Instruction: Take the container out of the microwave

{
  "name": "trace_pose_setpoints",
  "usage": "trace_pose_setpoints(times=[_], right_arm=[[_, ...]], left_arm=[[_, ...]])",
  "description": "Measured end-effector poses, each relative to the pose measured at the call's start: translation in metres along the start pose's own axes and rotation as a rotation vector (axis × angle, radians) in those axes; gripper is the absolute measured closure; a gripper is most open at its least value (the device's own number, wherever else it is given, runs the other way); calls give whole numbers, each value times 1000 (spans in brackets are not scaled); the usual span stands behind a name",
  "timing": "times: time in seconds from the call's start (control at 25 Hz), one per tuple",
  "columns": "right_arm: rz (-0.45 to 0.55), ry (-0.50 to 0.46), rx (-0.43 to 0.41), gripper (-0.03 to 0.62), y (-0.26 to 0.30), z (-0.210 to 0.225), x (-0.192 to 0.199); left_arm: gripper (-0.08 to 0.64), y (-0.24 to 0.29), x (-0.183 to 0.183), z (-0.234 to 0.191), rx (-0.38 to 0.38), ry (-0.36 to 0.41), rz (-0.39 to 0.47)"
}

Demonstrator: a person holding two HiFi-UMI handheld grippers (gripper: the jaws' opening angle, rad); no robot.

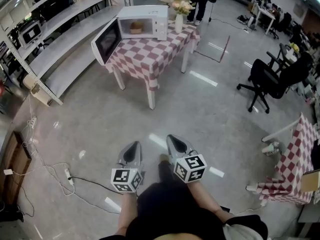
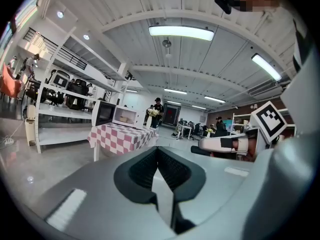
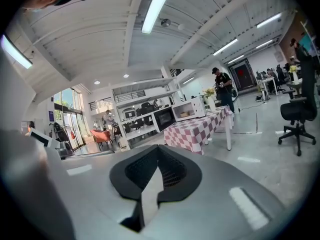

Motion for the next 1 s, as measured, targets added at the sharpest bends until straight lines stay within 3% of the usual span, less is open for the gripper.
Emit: trace_pose_setpoints(times=[1.0], right_arm=[[-44,-37,-43,592,135,62,-66]], left_arm=[[551,122,-41,-67,-70,-13,-10]])
Point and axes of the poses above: the fingertips, and each gripper's own axes: y forward along the fingers, z to its right, x out of its underside, the point moved 2 cm from there along -y, backward along the fingers, and after that the axes turned 5 degrees about -z, right-handed, at the moved point
